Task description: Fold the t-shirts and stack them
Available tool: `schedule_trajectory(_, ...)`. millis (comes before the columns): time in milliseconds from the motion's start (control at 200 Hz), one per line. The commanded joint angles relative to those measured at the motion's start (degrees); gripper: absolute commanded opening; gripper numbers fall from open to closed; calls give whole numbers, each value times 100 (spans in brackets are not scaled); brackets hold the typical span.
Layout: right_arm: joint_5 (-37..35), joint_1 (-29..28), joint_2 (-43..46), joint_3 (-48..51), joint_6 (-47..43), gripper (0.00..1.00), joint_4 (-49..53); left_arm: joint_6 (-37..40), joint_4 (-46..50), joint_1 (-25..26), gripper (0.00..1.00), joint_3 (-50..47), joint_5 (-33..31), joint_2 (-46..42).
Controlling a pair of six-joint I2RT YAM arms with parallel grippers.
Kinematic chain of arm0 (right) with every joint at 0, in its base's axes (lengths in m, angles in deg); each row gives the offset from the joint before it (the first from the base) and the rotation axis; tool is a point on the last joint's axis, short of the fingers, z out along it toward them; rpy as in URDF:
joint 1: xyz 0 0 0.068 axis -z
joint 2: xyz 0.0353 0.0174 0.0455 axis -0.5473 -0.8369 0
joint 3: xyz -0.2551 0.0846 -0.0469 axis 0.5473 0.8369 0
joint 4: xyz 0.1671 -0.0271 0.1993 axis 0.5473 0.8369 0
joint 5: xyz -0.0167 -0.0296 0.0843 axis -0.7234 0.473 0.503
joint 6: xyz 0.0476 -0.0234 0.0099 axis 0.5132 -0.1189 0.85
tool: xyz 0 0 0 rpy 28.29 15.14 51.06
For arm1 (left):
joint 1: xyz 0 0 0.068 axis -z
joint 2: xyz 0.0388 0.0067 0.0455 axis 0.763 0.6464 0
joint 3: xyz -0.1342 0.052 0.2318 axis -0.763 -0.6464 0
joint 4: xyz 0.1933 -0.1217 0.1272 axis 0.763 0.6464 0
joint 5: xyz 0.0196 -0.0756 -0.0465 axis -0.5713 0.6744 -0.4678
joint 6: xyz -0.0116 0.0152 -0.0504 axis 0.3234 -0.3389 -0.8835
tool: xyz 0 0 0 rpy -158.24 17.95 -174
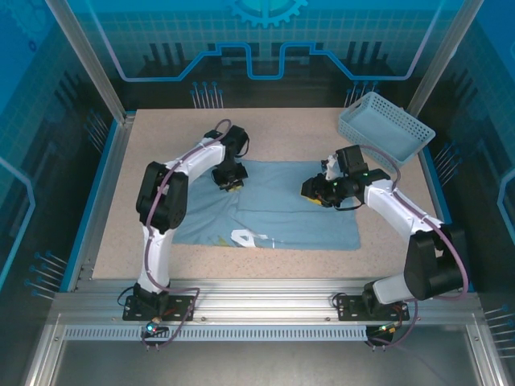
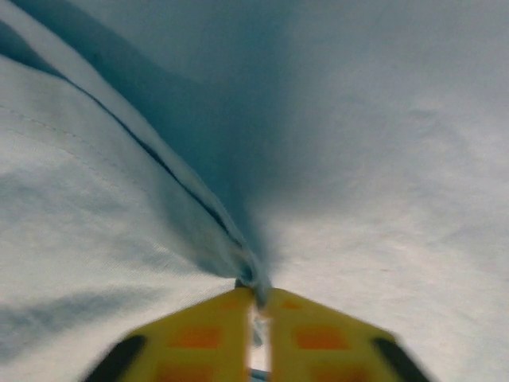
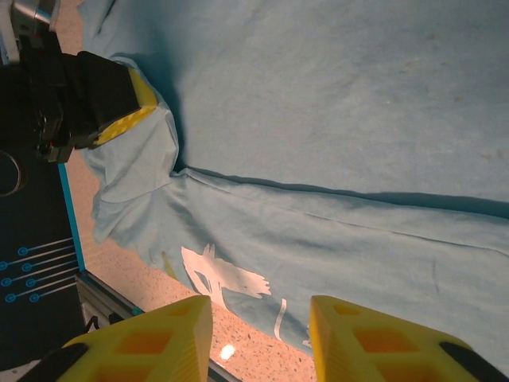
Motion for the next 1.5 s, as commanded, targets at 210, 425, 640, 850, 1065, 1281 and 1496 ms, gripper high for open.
schedule_trajectory(210,-789,318,-150,-127,26,42,1127,-515,551,-109,50,-1130,-957,-1865)
schedule_trajectory(425,-826,864,-333,433,510,30,1380,-1705,-253,-759,17,-3726,536,-3333)
schedule_trajectory(640,-1578,1025,-974,202,553,27,2024,-1489,-684,-1719,13,-4319,348,-3073)
schedule_trajectory(850,-2053,1388,-1880,-156,558,25,2291,-479,-548,-2463,11,-3689,-663,-2177)
schedule_trajectory(1065,-2241,1424,-2304,-597,426,25,2408,47,-538,-2758,11,-3487,-953,-1858)
schedule_trajectory(1281,-2504,1231,-1923,-888,146,27,2566,226,-259,-2579,20,-3331,-1290,-2583)
schedule_trajectory(1496,-2736,833,-1001,-868,148,34,2584,-599,172,-1708,31,-3377,-1178,-3666)
